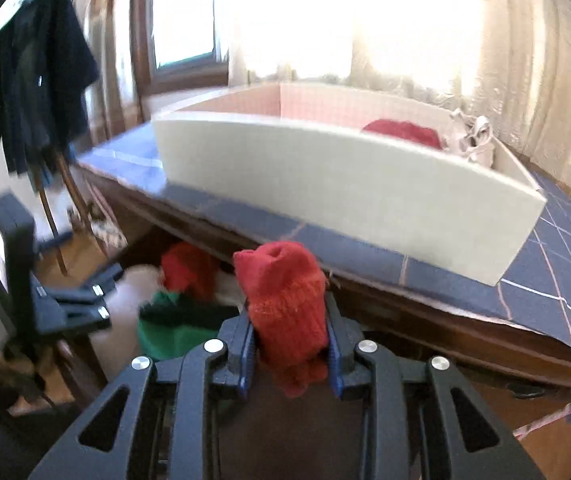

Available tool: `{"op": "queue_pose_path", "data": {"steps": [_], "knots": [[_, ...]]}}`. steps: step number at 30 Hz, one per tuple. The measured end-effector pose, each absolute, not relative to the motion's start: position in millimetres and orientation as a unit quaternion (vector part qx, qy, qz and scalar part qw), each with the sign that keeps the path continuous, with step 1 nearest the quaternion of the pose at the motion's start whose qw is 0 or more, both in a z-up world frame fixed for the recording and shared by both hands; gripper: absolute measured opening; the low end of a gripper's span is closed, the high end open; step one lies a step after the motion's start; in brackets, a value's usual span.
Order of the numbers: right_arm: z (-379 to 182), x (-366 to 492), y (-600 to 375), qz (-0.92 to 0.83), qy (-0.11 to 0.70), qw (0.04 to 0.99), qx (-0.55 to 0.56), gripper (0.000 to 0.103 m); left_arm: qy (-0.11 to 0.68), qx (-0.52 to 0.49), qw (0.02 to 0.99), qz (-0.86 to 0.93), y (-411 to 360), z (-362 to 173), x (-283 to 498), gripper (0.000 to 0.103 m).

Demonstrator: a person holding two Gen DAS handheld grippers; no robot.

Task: Take underwear out of drawer
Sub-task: 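Carry the red sock up and drop it into the cream box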

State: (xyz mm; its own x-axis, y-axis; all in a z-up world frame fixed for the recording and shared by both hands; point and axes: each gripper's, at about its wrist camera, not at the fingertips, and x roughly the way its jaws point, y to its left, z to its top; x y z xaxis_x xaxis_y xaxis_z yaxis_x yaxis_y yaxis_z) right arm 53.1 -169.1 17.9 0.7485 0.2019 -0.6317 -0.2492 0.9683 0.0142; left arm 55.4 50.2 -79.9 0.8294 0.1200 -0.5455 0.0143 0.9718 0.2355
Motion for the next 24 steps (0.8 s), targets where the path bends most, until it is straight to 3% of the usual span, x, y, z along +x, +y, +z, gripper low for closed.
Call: {"op": "queue_pose_path", "data": {"steps": [24], "knots": [[99, 60, -224, 0.003, 0.194, 0.975, 0.105, 0.031, 0.289, 0.115, 0.950, 0.021, 48, -78, 57, 0.103]]}}
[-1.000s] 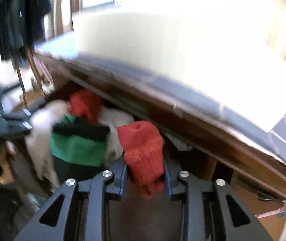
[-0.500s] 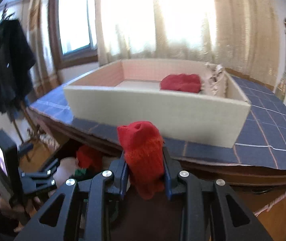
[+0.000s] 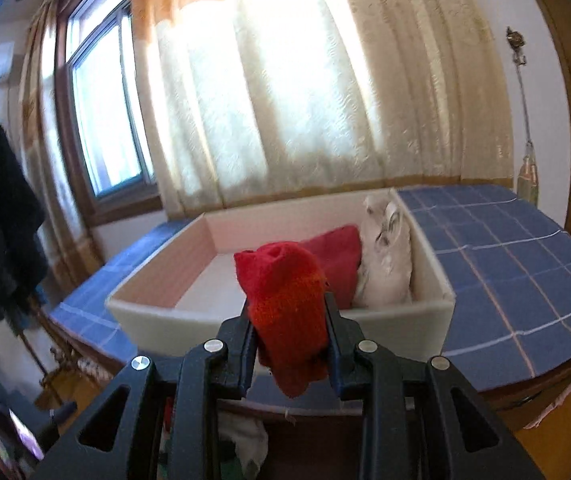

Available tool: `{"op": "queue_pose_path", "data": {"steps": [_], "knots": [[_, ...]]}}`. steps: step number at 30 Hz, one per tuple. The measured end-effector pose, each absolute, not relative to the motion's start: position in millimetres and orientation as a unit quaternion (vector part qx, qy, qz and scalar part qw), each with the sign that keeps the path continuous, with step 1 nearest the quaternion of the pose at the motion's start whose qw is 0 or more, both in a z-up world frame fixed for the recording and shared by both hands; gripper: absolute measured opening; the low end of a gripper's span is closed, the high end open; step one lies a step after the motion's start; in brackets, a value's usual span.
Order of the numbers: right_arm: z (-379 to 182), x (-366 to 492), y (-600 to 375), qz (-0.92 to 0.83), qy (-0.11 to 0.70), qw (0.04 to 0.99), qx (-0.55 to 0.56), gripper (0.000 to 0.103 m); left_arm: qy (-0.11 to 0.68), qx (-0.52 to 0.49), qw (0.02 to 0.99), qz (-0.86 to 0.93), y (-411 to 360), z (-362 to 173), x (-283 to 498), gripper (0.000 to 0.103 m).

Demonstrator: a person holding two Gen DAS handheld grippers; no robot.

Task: Take underwear out of drawer
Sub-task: 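Carry the red sock up and drop it into the cream box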

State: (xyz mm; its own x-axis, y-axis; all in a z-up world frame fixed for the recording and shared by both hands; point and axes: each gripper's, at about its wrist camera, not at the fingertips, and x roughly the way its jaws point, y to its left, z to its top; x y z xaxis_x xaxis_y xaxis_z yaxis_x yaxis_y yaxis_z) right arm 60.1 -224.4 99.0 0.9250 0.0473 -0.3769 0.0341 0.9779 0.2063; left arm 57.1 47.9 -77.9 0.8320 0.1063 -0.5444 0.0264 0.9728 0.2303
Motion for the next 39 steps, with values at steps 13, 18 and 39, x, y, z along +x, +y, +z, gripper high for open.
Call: {"op": "queue_pose_path", "data": {"steps": [13, 18, 39], "knots": [[95, 137, -269, -0.096, 0.217, 0.968, 0.083, 0.031, 0.291, 0.116, 0.950, 0.020, 45, -78, 58, 0.103], [76, 156, -279, -0.104, 0.246, 0.959, 0.091, 0.031, 0.293, 0.115, 0.949, 0.019, 44, -79, 59, 0.103], [69, 155, -261, -0.125, 0.292, 0.948, 0.022, 0.033, 0.292, 0.110, 0.950, 0.020, 46, -80, 59, 0.103]]}}
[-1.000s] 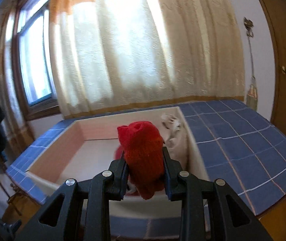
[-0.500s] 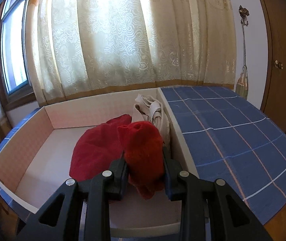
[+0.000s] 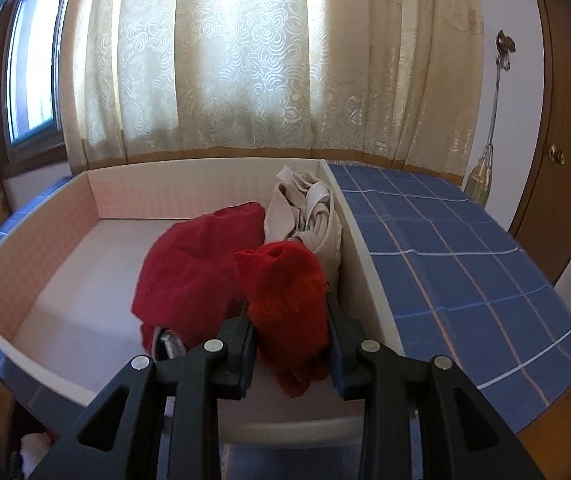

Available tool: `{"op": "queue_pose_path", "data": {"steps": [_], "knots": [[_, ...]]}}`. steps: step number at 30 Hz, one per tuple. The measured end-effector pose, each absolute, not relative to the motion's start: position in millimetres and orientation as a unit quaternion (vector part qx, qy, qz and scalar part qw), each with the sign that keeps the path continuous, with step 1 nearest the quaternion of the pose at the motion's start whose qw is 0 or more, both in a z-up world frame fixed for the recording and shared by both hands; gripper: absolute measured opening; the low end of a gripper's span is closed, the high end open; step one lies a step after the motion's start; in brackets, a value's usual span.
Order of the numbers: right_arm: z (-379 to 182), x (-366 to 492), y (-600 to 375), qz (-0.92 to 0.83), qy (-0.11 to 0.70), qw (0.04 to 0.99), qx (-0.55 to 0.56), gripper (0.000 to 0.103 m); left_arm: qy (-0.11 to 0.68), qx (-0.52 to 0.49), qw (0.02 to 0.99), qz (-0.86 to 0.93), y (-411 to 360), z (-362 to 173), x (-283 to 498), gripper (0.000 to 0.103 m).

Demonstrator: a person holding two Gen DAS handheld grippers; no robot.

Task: Take underwear out of drawer
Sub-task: 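Carry the red sock up and drop it into the cream box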

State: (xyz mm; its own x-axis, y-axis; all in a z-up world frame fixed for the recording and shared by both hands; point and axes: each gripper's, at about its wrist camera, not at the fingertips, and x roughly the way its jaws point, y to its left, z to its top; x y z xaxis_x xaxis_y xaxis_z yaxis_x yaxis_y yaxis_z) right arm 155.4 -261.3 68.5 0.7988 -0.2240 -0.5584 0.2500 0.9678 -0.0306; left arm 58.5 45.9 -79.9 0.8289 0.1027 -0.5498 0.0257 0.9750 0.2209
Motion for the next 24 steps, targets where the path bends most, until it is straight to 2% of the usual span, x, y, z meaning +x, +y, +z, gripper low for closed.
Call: {"op": "queue_pose_path", "data": {"steps": [17, 20, 22, 24], "knots": [[75, 142, -255, -0.110, 0.342, 0.932, 0.041, 0.033, 0.291, 0.107, 0.951, 0.018, 49, -79, 57, 0.103], [74, 145, -250, -0.106, 0.337, 0.935, 0.033, 0.046, 0.290, 0.107, 0.951, 0.019, 50, -78, 57, 0.103], [73, 147, -245, -0.097, 0.330, 0.938, 0.025, 0.068, 0.290, 0.107, 0.951, 0.019, 50, -78, 57, 0.103], [72, 148, -240, -0.095, 0.321, 0.942, 0.026, 0.074, 0.290, 0.107, 0.951, 0.019, 50, -78, 57, 0.103]]}}
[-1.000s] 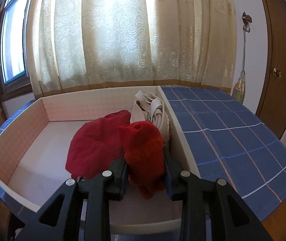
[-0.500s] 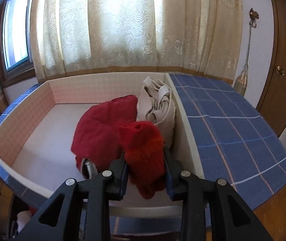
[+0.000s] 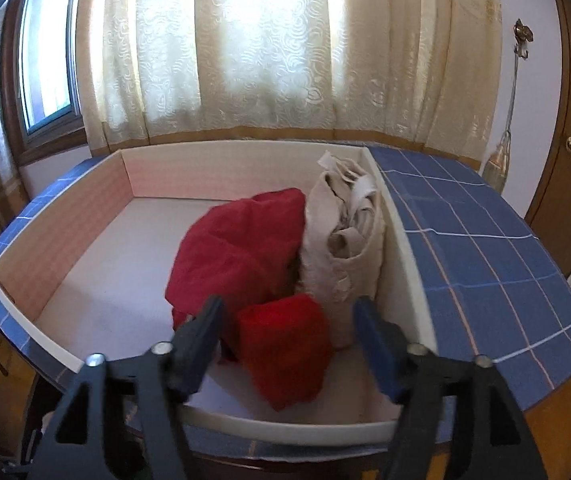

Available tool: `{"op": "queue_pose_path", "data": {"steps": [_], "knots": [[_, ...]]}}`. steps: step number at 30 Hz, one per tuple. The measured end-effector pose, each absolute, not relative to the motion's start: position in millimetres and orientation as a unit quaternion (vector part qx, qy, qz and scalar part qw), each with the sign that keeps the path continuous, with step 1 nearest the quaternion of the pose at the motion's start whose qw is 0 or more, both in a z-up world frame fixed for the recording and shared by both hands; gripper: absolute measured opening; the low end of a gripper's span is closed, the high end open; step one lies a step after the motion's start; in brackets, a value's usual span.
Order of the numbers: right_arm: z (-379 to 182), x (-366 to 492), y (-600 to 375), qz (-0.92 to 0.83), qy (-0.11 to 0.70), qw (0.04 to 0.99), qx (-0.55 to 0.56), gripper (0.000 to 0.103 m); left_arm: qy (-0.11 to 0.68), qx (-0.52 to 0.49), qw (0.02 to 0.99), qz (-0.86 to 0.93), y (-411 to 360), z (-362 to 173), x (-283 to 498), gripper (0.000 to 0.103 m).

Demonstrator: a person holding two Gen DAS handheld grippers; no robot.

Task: Take underwear out of drawer
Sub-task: 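Carry the red sock up and drop it into the cream box, then lower the open right gripper to the green-black striped cloth in the drawer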

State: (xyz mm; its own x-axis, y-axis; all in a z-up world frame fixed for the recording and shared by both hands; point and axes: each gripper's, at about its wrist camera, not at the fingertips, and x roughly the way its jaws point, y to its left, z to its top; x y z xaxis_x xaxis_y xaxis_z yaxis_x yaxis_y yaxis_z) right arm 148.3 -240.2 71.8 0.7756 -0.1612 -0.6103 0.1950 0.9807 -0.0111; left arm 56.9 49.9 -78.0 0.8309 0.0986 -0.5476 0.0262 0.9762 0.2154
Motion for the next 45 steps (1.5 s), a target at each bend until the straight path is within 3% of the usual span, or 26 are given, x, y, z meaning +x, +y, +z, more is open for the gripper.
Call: {"op": "queue_pose_path", "data": {"steps": [3, 10, 21, 27, 45], "knots": [[73, 145, -241, -0.084, 0.299, 0.950, 0.040, 0.074, 0.290, 0.107, 0.951, 0.019, 50, -78, 57, 0.103], [96, 79, -241, -0.087, 0.124, 0.984, 0.096, 0.074, 0.291, 0.105, 0.951, 0.021, 50, -78, 57, 0.103], [47, 3, -202, -0.075, 0.079, 0.988, 0.110, 0.077, 0.288, 0.102, 0.952, 0.026, 50, -78, 57, 0.103], [28, -3, -182, -0.051, 0.113, 0.989, 0.076, 0.077, 0.291, 0.100, 0.951, 0.029, 50, -78, 59, 0.103], [-48, 1, -179, 0.029, 0.294, 0.941, 0.164, 0.077, 0.292, 0.094, 0.951, 0.027, 52, -78, 59, 0.103]]}}
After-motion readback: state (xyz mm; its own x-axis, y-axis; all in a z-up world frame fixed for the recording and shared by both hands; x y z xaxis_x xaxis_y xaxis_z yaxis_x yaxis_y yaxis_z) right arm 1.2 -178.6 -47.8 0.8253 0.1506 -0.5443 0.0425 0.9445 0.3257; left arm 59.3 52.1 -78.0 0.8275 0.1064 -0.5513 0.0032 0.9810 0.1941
